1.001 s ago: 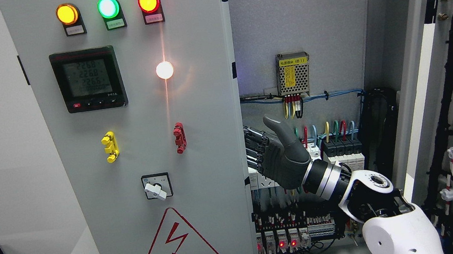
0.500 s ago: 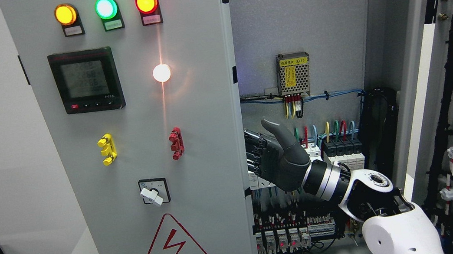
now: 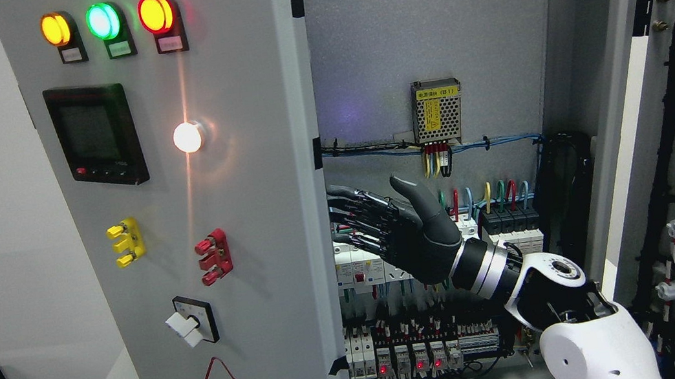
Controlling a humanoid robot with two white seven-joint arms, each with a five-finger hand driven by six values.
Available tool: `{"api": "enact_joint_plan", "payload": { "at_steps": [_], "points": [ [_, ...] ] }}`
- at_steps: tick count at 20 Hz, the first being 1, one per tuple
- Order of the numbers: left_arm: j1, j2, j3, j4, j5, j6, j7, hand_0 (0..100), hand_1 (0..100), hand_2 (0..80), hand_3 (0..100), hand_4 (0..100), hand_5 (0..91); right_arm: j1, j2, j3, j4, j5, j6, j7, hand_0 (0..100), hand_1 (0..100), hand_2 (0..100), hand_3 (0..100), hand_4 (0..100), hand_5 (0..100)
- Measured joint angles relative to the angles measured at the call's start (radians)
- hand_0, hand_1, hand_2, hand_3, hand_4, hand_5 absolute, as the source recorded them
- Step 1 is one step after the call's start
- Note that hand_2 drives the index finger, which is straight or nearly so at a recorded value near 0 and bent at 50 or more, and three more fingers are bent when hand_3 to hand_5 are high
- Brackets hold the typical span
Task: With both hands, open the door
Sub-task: 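Push the lit door outward with the right hand, swinging it open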
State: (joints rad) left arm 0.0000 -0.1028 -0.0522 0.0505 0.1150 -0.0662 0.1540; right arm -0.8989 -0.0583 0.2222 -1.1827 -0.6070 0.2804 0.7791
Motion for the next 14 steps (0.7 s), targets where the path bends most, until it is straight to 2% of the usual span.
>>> {"api": "enact_joint_plan", "payload": {
  "at_steps": [8, 14],
  "points": [
    [0.000, 0.000, 0.000, 0.000, 0.000, 0.000, 0.000, 0, 0, 0.0, 0, 0, 0.0, 0.077, -0.011, 0.039, -0.094, 0.000, 0.000, -0.003, 19, 0, 0, 0, 0, 0],
    [0.000, 0.000, 0.000, 0.000, 0.000, 0.000, 0.000, 0, 0, 0.0, 0, 0, 0.0, 0.145, -0.025, 0.093, -0.183, 0.001, -0.001, -0.001, 19, 0, 0, 0, 0, 0]
  ]
}}
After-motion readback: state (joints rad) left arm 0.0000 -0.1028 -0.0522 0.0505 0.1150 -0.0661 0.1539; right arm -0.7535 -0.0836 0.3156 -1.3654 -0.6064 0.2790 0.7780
